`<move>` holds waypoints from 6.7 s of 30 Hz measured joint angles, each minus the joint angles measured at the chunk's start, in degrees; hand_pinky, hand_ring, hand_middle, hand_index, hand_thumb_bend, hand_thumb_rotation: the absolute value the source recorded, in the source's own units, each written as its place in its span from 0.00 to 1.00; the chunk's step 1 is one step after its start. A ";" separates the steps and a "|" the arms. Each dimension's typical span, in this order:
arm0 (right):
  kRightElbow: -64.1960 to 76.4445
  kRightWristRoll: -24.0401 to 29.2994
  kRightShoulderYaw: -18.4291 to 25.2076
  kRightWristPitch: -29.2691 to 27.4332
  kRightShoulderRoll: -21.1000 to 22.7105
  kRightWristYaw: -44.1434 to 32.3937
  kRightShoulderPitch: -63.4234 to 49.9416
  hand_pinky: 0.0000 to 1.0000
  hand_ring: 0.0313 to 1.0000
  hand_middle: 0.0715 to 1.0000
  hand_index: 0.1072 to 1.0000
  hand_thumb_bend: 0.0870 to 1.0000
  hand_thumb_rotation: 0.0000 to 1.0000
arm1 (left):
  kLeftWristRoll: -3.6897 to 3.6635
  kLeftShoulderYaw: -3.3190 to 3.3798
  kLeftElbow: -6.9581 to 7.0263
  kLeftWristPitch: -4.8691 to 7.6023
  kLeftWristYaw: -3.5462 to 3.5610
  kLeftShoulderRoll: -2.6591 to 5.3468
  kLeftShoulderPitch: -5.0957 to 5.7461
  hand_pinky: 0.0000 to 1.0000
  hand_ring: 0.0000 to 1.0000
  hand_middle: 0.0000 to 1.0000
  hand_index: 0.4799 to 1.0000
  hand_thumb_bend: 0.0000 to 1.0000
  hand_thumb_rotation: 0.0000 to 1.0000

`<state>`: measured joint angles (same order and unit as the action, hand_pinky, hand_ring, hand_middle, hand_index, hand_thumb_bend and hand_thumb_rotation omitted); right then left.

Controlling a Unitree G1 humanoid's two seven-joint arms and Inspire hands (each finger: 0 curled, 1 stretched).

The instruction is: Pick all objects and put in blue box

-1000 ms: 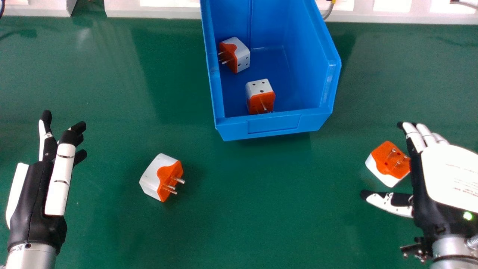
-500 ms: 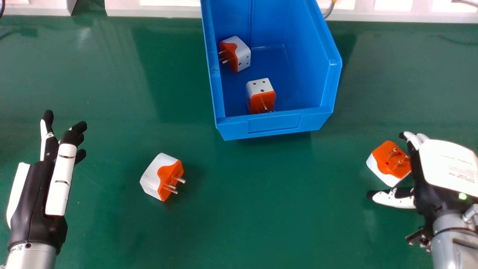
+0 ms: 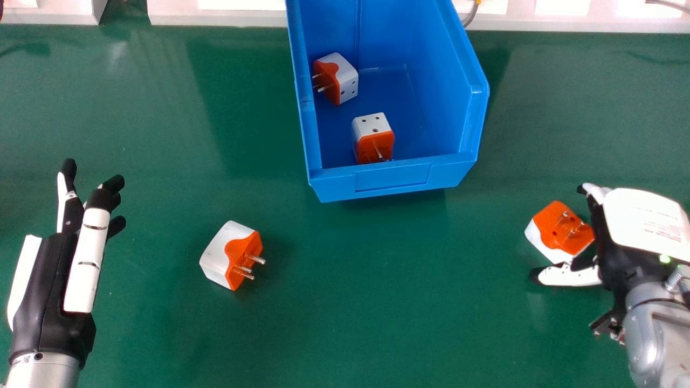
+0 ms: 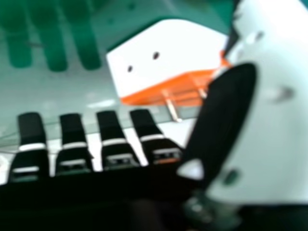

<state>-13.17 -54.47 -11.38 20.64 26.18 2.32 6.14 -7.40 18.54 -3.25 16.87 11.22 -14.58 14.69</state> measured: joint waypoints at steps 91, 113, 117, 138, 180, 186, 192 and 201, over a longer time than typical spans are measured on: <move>36.61 12.64 -4.15 -17.69 -5.64 -3.52 -0.65 0.07 0.08 0.11 0.41 0.44 0.13 | 1.32 -1.44 2.41 -3.22 -0.97 0.02 -0.61 0.94 0.95 0.93 0.87 0.51 1.00; -15.95 4.28 -10.58 -19.06 -13.06 2.62 44.15 0.27 0.38 0.46 0.42 0.43 0.15 | 1.77 -1.74 1.98 -2.00 -1.14 0.20 -0.20 0.95 0.95 0.93 0.88 0.51 1.00; -25.76 5.29 -11.46 -19.60 -14.40 3.15 49.98 0.32 0.43 0.48 0.42 0.43 0.15 | 1.78 -1.80 2.50 -1.99 -1.12 0.30 0.39 0.95 0.95 0.93 0.88 0.50 1.00; -51.74 4.44 -21.22 -18.54 -19.46 6.83 60.98 0.39 0.49 0.53 0.43 0.46 0.12 | 2.79 -2.66 7.44 -2.72 -2.24 1.09 3.16 0.94 0.96 0.94 0.90 0.49 1.00; -10.63 4.22 -19.89 -9.59 -8.75 -0.90 41.92 0.68 0.79 0.82 0.76 0.54 0.30 | 3.94 -4.03 7.09 -3.52 -3.00 1.52 1.73 0.92 0.94 0.92 0.87 0.46 1.00; 11.79 4.49 -13.99 -14.09 -2.24 1.58 22.80 0.69 0.80 0.82 0.77 0.48 0.34 | 4.52 -4.08 7.05 -3.68 -3.13 1.73 1.83 0.95 0.95 0.94 0.89 0.46 1.00; 27.52 6.27 -6.07 -20.71 1.32 5.72 4.85 0.76 0.87 0.89 0.83 0.42 0.47 | 4.47 -3.97 7.21 -3.64 -3.19 1.97 2.13 0.94 0.94 0.93 0.88 0.47 1.00; 29.91 8.42 -4.14 -40.29 3.25 12.55 -9.65 0.86 0.94 0.93 0.88 0.34 0.65 | 4.58 -3.97 7.47 -3.66 -3.42 2.14 2.65 0.93 0.95 0.93 0.87 0.50 1.00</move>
<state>16.74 -46.05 -15.52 -19.65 29.44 14.87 -3.51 -2.82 14.58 4.22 13.21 7.80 -12.44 17.35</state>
